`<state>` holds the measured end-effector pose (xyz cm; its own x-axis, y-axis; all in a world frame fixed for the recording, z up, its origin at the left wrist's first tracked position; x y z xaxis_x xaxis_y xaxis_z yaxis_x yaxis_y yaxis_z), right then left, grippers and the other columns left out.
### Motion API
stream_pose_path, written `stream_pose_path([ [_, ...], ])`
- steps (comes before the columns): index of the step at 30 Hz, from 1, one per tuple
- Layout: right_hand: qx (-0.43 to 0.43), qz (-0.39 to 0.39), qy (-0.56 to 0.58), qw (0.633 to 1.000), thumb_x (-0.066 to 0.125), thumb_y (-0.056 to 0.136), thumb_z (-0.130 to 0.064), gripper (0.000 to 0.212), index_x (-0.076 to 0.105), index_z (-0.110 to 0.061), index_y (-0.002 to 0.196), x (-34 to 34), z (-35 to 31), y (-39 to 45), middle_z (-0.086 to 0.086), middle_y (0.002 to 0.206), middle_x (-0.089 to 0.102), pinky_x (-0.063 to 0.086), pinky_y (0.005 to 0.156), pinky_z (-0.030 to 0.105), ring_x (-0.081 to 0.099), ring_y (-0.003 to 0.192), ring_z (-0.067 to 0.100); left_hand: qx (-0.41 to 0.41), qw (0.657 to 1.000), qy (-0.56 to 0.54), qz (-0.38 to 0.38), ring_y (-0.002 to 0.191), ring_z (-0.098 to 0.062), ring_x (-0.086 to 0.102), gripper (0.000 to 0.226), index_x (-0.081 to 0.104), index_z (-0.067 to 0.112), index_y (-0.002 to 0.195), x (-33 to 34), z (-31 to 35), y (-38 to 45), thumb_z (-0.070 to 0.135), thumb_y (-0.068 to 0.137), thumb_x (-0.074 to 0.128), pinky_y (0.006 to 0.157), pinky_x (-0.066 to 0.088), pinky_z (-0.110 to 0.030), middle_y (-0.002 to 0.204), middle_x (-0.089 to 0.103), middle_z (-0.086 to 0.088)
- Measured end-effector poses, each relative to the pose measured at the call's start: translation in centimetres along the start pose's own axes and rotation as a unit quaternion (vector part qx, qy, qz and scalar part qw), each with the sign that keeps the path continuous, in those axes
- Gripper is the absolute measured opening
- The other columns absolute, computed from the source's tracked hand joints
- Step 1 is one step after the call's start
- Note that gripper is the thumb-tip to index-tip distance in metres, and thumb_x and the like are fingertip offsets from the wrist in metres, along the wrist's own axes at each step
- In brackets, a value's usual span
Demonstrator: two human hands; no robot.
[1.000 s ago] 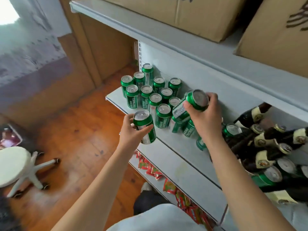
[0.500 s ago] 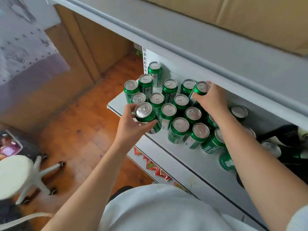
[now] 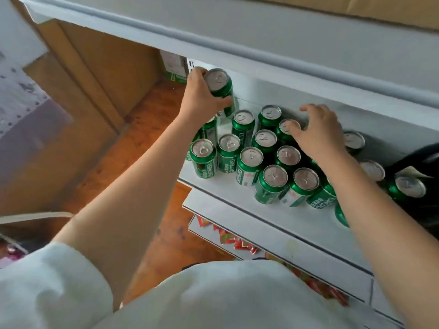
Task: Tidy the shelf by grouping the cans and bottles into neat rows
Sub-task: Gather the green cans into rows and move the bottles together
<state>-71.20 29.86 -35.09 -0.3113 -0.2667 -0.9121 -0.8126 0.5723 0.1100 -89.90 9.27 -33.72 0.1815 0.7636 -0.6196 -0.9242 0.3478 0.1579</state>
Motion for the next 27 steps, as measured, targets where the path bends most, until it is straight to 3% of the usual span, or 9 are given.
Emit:
stream_pose_path([
  [6, -0.026, 0.057, -0.001, 0.998, 0.055, 0.095, -0.040, 0.049, 0.052, -0.010, 0.133, 3.6, 0.8, -3.9, 0.014, 0.129, 0.057, 0.044, 0.094, 0.042, 0.052, 0.117, 0.031, 0.085, 0.991, 0.060, -0.087, 0.113, -0.018, 0.054, 0.069, 0.046, 0.015, 0.132, 4.7, 0.7, 4.7, 0.024, 0.073, 0.083, 0.098, 0.047, -0.028, 0.127, 0.054, -0.005],
  [10, -0.033, 0.066, -0.022, 0.997, 0.054, 0.094, -0.043, 0.052, 0.054, -0.007, 0.133, 5.4, 1.3, -5.4, 0.014, 0.130, 0.058, 0.045, 0.098, 0.044, 0.056, 0.116, 0.032, 0.118, 0.972, 0.138, -0.147, 0.116, -0.024, 0.056, 0.073, 0.049, 0.020, 0.131, 7.0, -0.9, 5.5, 0.041, 0.070, 0.085, 0.097, 0.046, -0.035, 0.125, 0.060, -0.005],
  [14, -0.021, 0.079, -0.067, 0.994, 0.051, 0.095, -0.045, 0.053, 0.055, -0.008, 0.133, 5.8, 1.6, -5.7, 0.011, 0.130, 0.059, 0.042, 0.101, 0.045, 0.055, 0.117, 0.030, 0.092, 0.961, 0.230, -0.120, 0.125, -0.032, 0.046, 0.080, 0.046, 0.028, 0.136, 7.4, -2.2, 5.6, 0.070, 0.072, 0.070, 0.104, 0.034, -0.047, 0.124, 0.058, -0.012],
  [18, -0.002, 0.084, -0.070, 0.994, 0.049, 0.095, -0.047, 0.054, 0.056, -0.009, 0.133, 5.9, 1.5, -5.8, 0.010, 0.132, 0.058, 0.040, 0.104, 0.046, 0.053, 0.120, 0.030, 0.061, 0.963, 0.228, -0.131, 0.133, -0.036, 0.033, 0.079, 0.043, 0.021, 0.142, 8.1, -3.3, 5.8, 0.066, 0.080, 0.065, 0.101, 0.041, -0.053, 0.137, 0.044, -0.015],
  [21, 0.012, 0.094, -0.081, 0.992, 0.049, 0.095, -0.047, 0.054, 0.057, -0.009, 0.131, 6.0, 1.3, -6.5, 0.011, 0.130, 0.059, 0.041, 0.103, 0.045, 0.054, 0.120, 0.030, 0.060, 0.948, 0.280, -0.138, 0.136, -0.038, 0.025, 0.066, 0.052, 0.019, 0.133, 9.3, -3.5, 5.8, 0.064, 0.086, 0.057, 0.105, 0.035, -0.062, 0.143, 0.033, -0.014],
  [27, 0.036, 0.115, -0.068, 0.990, 0.047, 0.094, -0.046, 0.054, 0.059, -0.007, 0.129, 5.3, 1.3, -8.1, 0.011, 0.126, 0.061, 0.044, 0.100, 0.044, 0.056, 0.116, 0.030, 0.084, 0.936, 0.301, -0.160, 0.132, -0.040, 0.027, 0.058, 0.057, 0.015, 0.122, 10.1, -3.8, 6.1, 0.061, 0.088, 0.050, 0.104, 0.031, -0.068, 0.137, 0.035, -0.015],
])
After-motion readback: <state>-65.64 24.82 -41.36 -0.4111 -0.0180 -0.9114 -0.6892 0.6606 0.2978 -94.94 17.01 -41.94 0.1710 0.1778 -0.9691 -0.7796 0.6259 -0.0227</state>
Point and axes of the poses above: each hand's wrist, its own y-axis towards the middle knuckle, its own x-axis out of the palm, z = x × y, the point moved 7 cm from there along y, towards the middle knuckle
